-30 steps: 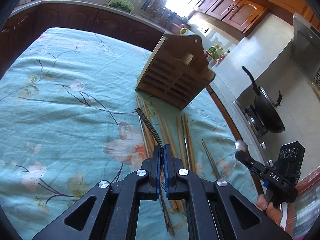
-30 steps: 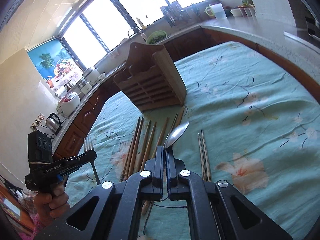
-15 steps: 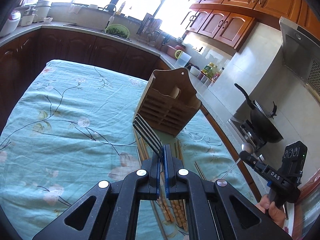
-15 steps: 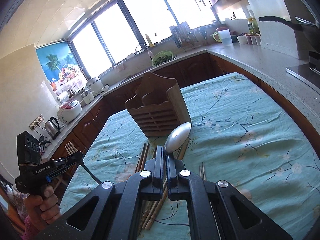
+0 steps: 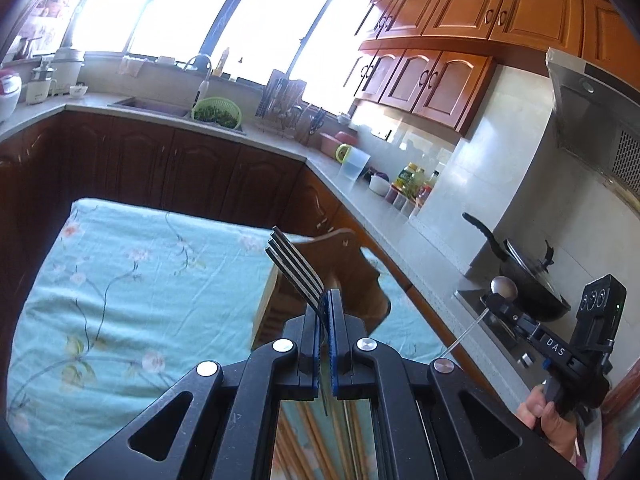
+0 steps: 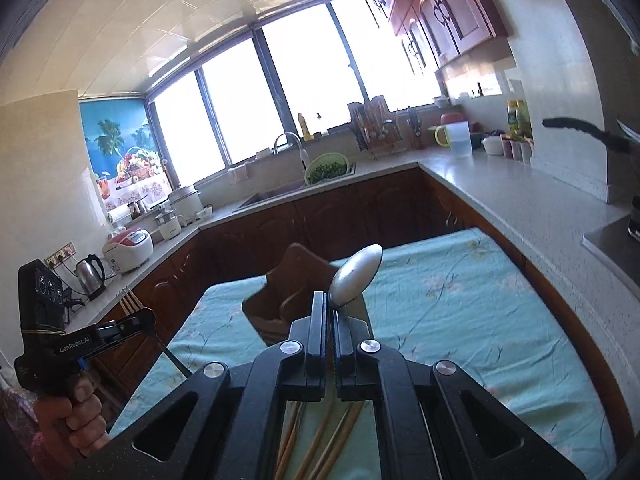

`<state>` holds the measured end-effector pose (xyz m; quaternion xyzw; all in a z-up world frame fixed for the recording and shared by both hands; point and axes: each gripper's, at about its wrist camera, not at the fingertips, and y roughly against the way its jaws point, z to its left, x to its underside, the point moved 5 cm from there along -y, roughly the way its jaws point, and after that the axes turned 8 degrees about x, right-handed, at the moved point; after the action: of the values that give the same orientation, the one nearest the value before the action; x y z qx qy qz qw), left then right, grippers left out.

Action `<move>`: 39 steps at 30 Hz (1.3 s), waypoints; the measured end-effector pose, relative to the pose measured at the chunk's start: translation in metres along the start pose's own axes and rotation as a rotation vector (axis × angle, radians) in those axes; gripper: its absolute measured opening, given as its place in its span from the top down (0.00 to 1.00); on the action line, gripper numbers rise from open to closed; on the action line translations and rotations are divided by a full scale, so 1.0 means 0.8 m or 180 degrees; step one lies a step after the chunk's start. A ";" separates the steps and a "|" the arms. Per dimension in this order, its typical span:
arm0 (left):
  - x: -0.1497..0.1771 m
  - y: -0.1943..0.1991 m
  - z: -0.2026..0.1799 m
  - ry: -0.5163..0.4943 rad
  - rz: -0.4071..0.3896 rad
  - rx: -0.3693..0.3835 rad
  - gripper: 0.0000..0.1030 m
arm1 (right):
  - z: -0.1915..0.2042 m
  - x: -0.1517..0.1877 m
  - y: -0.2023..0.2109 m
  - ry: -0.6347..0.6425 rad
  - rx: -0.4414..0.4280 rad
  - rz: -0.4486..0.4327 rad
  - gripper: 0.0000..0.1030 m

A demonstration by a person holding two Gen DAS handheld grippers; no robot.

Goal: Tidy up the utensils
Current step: 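Lift the fork with the left tool into the wooden holder while the right tool inserts the spoon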

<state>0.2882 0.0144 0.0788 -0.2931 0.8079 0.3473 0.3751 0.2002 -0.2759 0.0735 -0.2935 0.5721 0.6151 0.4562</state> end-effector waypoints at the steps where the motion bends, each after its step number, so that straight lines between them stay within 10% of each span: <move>1: -0.014 -0.007 -0.001 -0.0040 -0.0048 -0.0006 0.99 | 0.003 -0.013 -0.006 0.0034 0.0021 -0.0069 0.98; 9: -0.069 -0.101 0.008 -0.0290 -0.0209 -0.0167 0.99 | 0.018 -0.067 -0.074 0.0211 0.0176 -0.0325 0.98; 21: -0.006 -0.243 0.026 -0.0385 0.0228 -0.0244 0.98 | 0.017 0.013 -0.159 0.0446 0.0260 0.0085 0.98; 39: -0.013 -0.249 0.047 -0.0289 0.0410 -0.0246 0.92 | 0.009 0.023 -0.172 0.0339 0.0115 0.0290 0.93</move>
<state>0.4552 -0.0711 0.0013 -0.2388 0.7933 0.4145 0.3766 0.3169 -0.2745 -0.0014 -0.2911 0.6194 0.6083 0.4020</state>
